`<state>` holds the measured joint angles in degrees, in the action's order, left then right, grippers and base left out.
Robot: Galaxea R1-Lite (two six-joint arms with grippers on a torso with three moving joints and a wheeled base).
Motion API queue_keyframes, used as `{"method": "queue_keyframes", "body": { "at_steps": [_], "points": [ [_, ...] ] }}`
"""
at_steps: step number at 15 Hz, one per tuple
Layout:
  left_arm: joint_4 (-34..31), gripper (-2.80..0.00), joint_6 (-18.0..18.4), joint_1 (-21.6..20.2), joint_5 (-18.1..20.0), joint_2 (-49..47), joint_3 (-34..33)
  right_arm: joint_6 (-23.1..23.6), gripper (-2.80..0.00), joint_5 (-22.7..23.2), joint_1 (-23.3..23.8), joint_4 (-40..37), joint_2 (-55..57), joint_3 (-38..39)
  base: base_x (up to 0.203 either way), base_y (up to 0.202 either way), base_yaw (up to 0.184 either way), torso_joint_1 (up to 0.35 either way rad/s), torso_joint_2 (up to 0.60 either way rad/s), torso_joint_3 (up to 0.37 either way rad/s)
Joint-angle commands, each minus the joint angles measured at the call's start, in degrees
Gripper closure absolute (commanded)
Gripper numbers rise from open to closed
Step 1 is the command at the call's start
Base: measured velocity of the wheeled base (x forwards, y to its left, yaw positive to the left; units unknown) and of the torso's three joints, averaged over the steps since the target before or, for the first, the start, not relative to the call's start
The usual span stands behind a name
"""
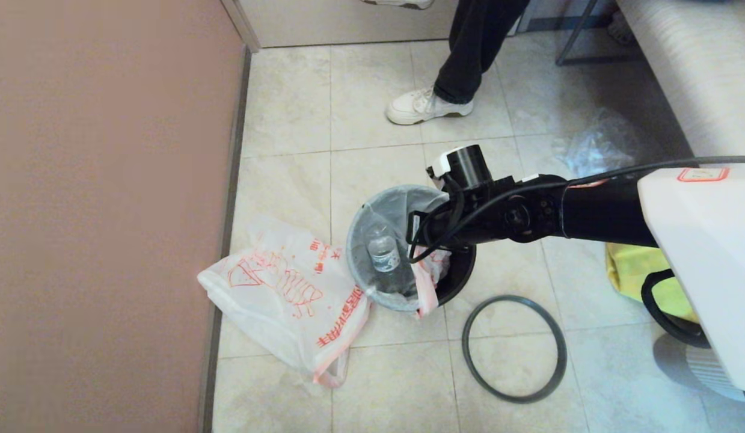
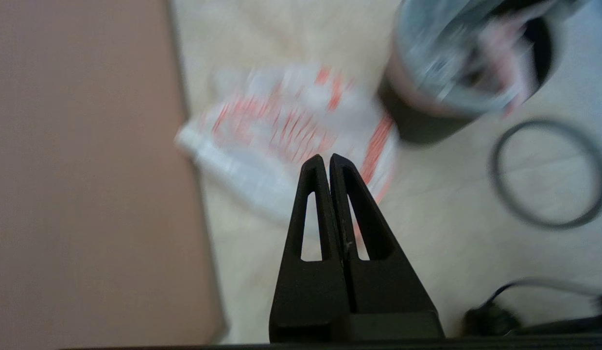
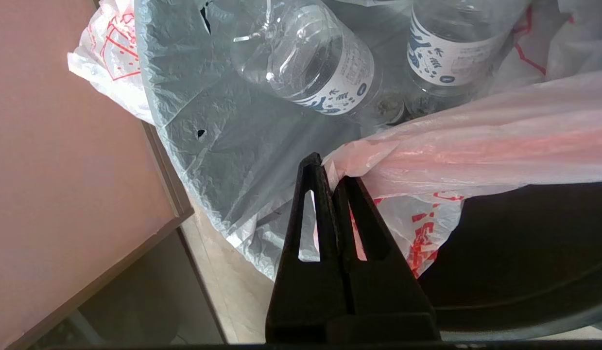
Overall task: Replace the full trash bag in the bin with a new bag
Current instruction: Place the trash bag on the floor
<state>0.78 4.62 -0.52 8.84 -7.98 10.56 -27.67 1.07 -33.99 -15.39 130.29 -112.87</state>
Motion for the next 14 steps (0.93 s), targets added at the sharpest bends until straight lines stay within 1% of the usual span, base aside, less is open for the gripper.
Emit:
{"method": "queue_keyframes", "body": {
  "at_steps": [1, 3, 4, 5, 6, 7, 8, 9, 10, 11, 12, 14],
  "points": [
    [3.3, 0.0, 0.4, -0.7, 3.3, -14.6, 5.3, -0.2, 0.0, 0.0, 0.0, -0.2, -0.2, 0.1, 0.0, 0.0, 0.0, 0.0, 0.0, 0.0],
    [7.8, 0.0, 2.8, -0.7, 7.2, -28.2, 11.9, -0.2, 0.0, 0.1, 0.0, -0.2, -0.7, 0.0, 0.0, 0.0, 0.0, 0.0, 0.0, 0.0],
    [9.1, 0.0, 3.8, 0.8, 8.1, -34.3, 15.8, -0.2, 0.0, 0.1, 0.0, 0.0, -0.6, 0.1, 0.0, 0.0, 0.0, 0.0, 0.0, 0.0],
    [10.2, 0.0, 4.6, 4.1, 7.5, -40.5, 19.7, -0.2, 0.0, 0.1, 0.0, 0.1, -0.4, 0.1, 0.0, 0.0, 0.0, 0.0, 0.0, 0.0],
    [11.0, 0.0, 4.9, 9.4, 5.4, -45.9, 22.8, -0.2, 0.0, 0.2, -0.1, 0.2, -0.3, 0.0, 0.0, 0.0, 0.0, 0.0, 0.0, 0.0],
    [11.9, 0.0, 4.7, 16.8, 2.1, -51.3, 25.6, -0.2, 0.0, 0.2, -0.2, 0.1, -0.2, 0.1, 0.0, 0.0, 0.0, 0.0, 0.0, 0.0],
    [13.2, 0.0, 3.8, 22.3, -0.3, -57.4, 27.8, -0.2, 0.0, 0.2, -0.1, 0.1, -0.2, 0.0, 0.0, 0.0, 0.0, 0.0, 0.0, 0.0],
    [15.6, 0.0, 2.2, 26.4, -2.2, -64.0, 29.7, -0.2, 0.0, 0.2, -0.1, 0.1, -0.2, 0.0, 0.0, 0.0, 0.0, 0.0, 0.0, 0.0],
    [18.8, 0.0, 0.7, 29.1, -3.3, -70.5, 31.1, -0.1, 0.0, 0.2, 0.0, 0.2, -0.2, 0.0, 0.0, 0.0, 0.0, 0.0, 0.0, 0.0],
    [22.8, 0.0, -0.4, 30.7, -3.2, -76.7, 32.2, 0.0, 0.0, 0.2, 0.0, 0.1, -0.2, 0.1, 0.0, 0.0, 0.0, 0.0, 0.0, 0.0],
    [26.8, 0.0, -1.4, 31.1, -2.2, -82.4, 33.4, 0.0, 0.0, 0.2, 0.1, -0.1, -0.2, 0.1, 0.0, 0.0, 0.0, 0.0, 0.0, 0.0],
    [32.2, 0.0, -3.3, 30.8, 0.2, -91.8, 36.9, -0.1, 0.0, 0.2, 0.1, -0.2, 0.0, 0.1, 0.0, 0.0, 0.0, 0.0, 0.0, 0.0]
  ]
}}
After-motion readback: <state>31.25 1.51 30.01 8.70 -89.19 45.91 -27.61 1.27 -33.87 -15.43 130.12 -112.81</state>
